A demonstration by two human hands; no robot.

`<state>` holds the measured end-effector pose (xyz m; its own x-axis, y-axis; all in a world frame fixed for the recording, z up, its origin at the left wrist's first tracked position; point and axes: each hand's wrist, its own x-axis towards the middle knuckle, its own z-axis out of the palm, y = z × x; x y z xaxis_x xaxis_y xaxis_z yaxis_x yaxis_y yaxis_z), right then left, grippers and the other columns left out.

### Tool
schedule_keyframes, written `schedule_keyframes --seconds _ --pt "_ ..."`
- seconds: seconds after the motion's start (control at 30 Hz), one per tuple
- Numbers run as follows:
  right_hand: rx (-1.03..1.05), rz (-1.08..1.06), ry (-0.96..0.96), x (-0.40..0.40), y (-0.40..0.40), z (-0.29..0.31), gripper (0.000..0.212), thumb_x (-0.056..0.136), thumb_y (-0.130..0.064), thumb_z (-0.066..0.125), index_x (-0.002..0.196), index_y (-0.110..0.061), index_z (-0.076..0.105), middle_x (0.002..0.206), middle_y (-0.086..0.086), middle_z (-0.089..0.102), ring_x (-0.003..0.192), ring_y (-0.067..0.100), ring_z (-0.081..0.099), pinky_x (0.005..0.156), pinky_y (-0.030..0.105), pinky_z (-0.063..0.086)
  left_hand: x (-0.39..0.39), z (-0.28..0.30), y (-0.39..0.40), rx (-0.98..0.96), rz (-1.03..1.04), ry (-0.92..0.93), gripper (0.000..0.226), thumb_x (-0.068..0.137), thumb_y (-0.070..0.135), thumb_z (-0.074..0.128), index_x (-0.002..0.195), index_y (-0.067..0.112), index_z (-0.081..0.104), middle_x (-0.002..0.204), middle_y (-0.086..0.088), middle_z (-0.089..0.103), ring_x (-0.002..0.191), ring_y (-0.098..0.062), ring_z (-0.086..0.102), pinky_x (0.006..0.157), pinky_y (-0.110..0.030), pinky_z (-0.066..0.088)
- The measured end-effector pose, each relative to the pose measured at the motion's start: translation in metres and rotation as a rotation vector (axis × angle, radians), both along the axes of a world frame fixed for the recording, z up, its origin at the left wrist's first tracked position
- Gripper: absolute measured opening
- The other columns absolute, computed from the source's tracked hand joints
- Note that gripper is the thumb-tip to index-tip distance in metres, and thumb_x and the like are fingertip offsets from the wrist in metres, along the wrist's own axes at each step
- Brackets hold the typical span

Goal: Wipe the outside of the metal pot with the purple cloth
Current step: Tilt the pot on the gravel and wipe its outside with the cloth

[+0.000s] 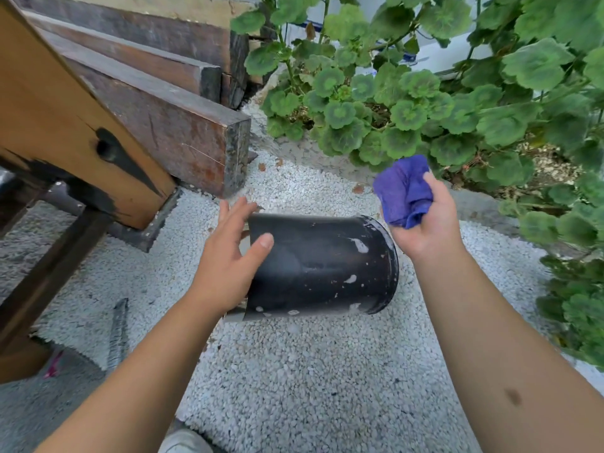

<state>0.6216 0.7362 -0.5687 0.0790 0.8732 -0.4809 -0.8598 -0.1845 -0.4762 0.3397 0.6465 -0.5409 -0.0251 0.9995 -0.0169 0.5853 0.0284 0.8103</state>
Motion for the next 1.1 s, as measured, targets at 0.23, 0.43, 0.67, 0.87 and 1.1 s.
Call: schedule_keyframes --seconds 0.23,0.43,0.67,0.87,1.1 --pt "0.289 0.382 -1.111 -0.095 -0.02 0.029 0.037 0.078 -0.026 0.066 0.109 -0.045 0.069 0.106 -0.014 0.069 0.073 -0.001 0.066 0.061 0.021 0.052 0.011 0.003 -0.003 0.059 -0.186 0.203 0.1 0.08 0.07 0.047 0.156 0.015 0.013 0.164 0.004 0.007 0.149 -0.006 -0.01 0.117 -0.052 0.025" --pt "0.386 0.468 -1.682 -0.106 -0.046 -0.006 0.044 0.083 -0.034 0.061 0.126 -0.034 0.063 0.131 -0.005 0.059 0.113 0.016 0.055 0.094 0.023 0.038 0.014 0.005 -0.001 0.091 -0.189 0.35 0.092 0.083 0.066 0.038 0.152 0.007 0.024 0.16 -0.005 0.021 0.149 -0.015 0.006 0.115 -0.016 0.003" --pt "0.223 0.518 -1.834 -0.045 -0.029 -0.027 0.045 0.087 -0.026 0.06 0.132 -0.029 0.059 0.133 -0.001 0.058 0.113 0.021 0.056 0.088 0.024 0.038 0.025 0.01 0.005 0.145 -0.152 0.354 0.07 0.089 0.055 0.041 0.132 0.0 0.046 0.135 -0.016 0.05 0.125 -0.016 0.037 0.097 -0.003 0.015" --pt "0.102 0.37 -1.68 -0.047 -0.029 -0.009 0.043 0.084 -0.023 0.063 0.127 -0.028 0.064 0.124 -0.004 0.064 0.108 0.016 0.059 0.09 0.02 0.04 0.028 0.012 0.012 0.122 -0.138 0.322 0.076 0.088 0.058 0.036 0.138 0.003 0.043 0.14 -0.013 0.048 0.129 -0.016 0.036 0.098 -0.015 0.021" --pt "0.54 0.224 -1.863 -0.141 -0.078 0.018 0.036 0.083 -0.03 0.061 0.119 -0.033 0.065 0.12 -0.006 0.062 0.099 0.022 0.055 0.086 0.029 0.044 0.021 0.011 0.027 0.09 -0.105 0.25 0.084 0.085 0.063 0.03 0.139 -0.001 0.044 0.141 -0.015 0.048 0.131 -0.023 0.041 0.099 -0.007 0.023"
